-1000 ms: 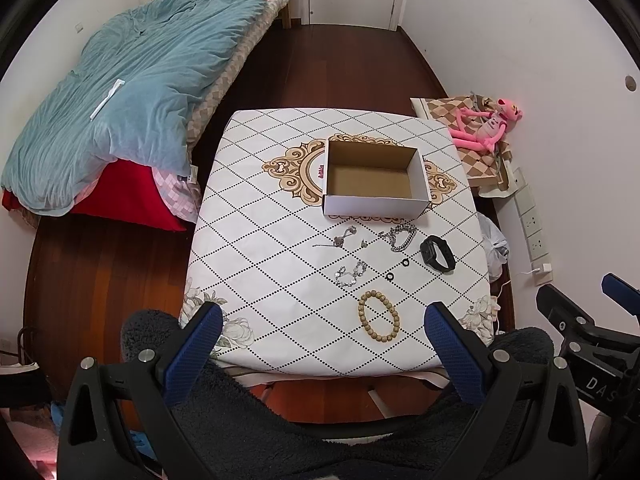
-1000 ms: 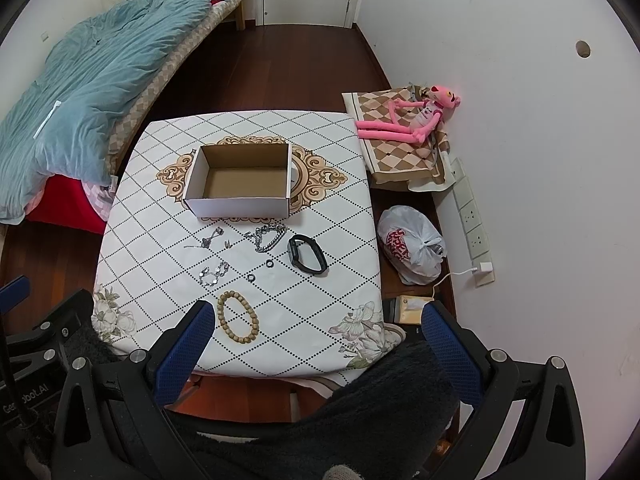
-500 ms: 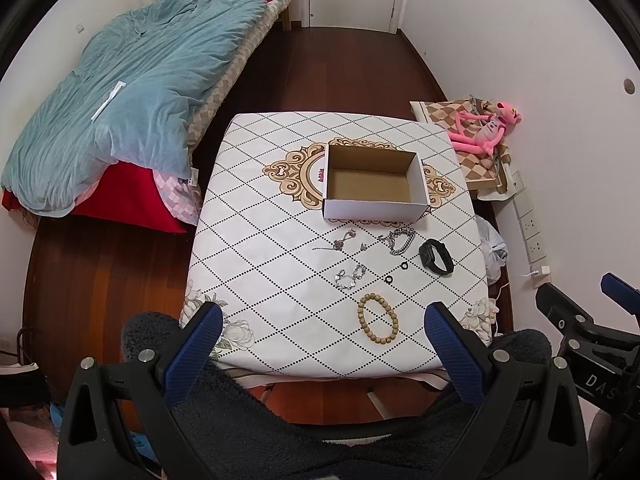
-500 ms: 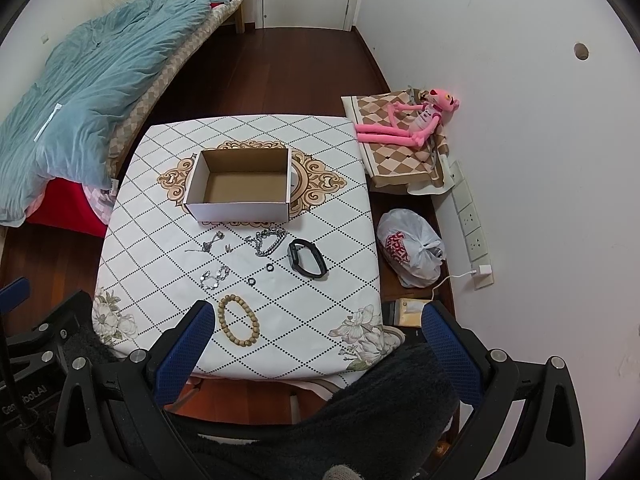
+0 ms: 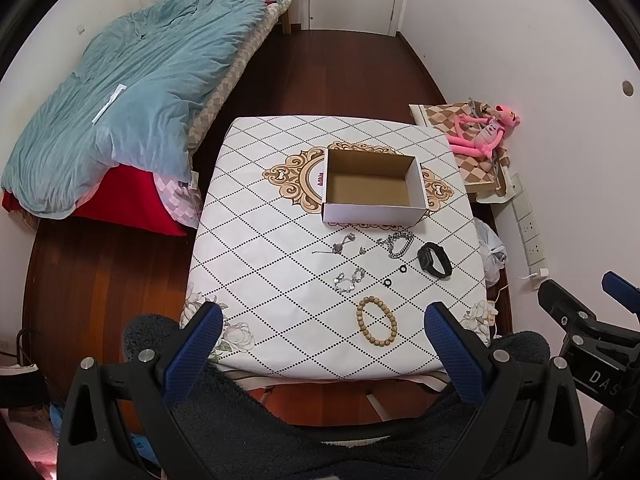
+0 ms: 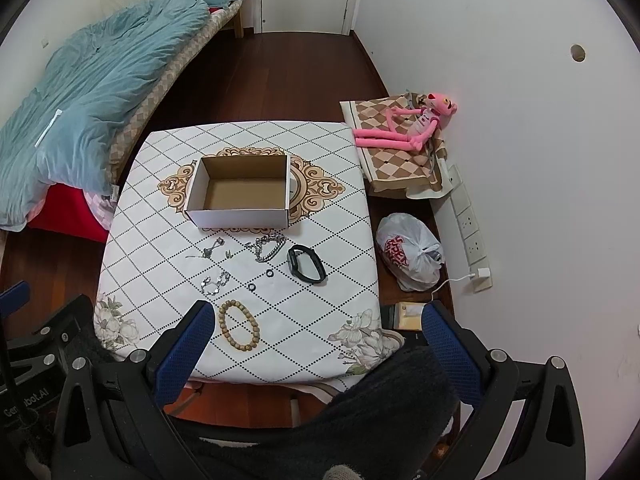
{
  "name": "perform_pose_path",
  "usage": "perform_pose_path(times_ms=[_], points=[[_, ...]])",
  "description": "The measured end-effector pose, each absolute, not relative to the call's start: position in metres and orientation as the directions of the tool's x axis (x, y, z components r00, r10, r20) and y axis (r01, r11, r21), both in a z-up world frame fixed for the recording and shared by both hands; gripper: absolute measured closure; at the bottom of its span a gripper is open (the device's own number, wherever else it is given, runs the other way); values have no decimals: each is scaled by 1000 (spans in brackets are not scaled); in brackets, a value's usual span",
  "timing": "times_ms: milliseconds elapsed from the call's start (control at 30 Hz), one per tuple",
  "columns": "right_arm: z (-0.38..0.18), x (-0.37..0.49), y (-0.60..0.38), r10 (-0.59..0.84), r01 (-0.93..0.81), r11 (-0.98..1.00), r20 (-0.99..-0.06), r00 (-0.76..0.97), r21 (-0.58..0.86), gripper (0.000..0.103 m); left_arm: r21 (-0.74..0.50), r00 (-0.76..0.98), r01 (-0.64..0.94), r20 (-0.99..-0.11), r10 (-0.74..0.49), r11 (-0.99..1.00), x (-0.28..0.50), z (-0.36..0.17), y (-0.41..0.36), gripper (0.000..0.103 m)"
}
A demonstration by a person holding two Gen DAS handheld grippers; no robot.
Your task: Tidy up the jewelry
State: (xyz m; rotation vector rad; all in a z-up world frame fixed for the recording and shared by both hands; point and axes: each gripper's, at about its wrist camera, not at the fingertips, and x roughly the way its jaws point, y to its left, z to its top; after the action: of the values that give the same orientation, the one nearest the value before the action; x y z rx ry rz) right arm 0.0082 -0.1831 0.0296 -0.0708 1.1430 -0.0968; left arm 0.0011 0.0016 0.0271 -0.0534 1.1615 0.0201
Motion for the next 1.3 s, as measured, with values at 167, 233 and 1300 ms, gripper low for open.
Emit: perform_pose_path(times_ms=[167, 233, 1300], points=[[30, 10, -185, -115, 48, 993, -902, 416, -105, 0, -35, 401, -44, -916, -15, 998, -1, 26, 2, 0], [25, 14, -187, -119, 58, 993, -904, 411, -105, 0, -30, 402, -43, -915, -10, 999, 3, 21, 1, 0], [-236, 61, -256, -83, 197, 978, -996, 30, -75, 20, -39, 6, 84, -999, -40, 996, 57, -235, -44, 21]])
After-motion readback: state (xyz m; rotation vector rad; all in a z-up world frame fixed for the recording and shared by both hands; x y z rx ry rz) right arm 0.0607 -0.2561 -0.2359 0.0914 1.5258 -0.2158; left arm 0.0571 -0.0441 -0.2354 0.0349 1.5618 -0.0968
